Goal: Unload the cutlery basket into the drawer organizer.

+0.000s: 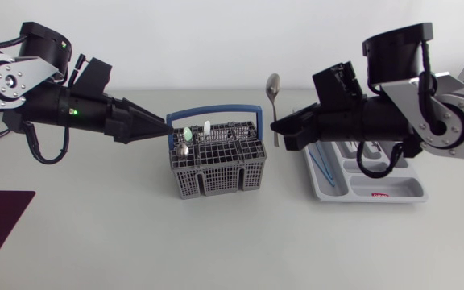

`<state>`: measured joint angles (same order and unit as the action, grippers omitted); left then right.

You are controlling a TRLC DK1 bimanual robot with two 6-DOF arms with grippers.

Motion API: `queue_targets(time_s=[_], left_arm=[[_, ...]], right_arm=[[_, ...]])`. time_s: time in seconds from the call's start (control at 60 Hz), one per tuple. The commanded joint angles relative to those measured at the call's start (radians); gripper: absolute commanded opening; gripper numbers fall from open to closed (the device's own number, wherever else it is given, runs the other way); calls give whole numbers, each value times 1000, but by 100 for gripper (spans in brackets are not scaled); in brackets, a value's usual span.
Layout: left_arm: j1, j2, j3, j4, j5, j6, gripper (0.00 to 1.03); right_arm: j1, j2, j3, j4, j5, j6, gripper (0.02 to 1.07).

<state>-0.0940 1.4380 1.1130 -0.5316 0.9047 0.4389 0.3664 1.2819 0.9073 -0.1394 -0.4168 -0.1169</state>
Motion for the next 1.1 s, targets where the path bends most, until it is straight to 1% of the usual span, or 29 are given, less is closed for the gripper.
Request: queue_targets(time_s=[0.0,0.1,0.233,0.3,0.367,0.433,0.483,0.6,0.717,0.883,1.083], left_arm=[[-7,-13,15,-31,-43,103,98],[-16,-14,-5,-48,-107,158,98],[-36,-22,-31,-73,-164,221,98],[-39,-22,-38,-84,-168,236,98],[-53,-27,-47,-90,-199,254,98],[-64,-30,-55,-91,-214,259,98],[-69,-30,-61,-94,-219,267,98],[-75,-30,-71,-97,-227,276,98],[-84,-28,-71,-103,-244,281,98],[-95,-28,-68,-114,-259,288,98],[-116,-22,-62,-123,-285,288,98]], right_arm=[[-35,-53,-68,-17,18,-112,8],[-83,-108,-125,-32,29,-196,8],[-165,-170,-223,-20,67,-343,8],[-207,-191,-258,-17,69,-402,8],[-248,-219,-311,24,88,-481,8],[-294,-231,-340,35,87,-563,8],[-354,-234,-361,55,65,-624,8],[-437,-233,-410,115,47,-776,8],[-503,-200,-443,162,46,-876,8],[-601,-139,-453,193,19,-997,8],[-753,-12,-441,245,-14,-1179,8]])
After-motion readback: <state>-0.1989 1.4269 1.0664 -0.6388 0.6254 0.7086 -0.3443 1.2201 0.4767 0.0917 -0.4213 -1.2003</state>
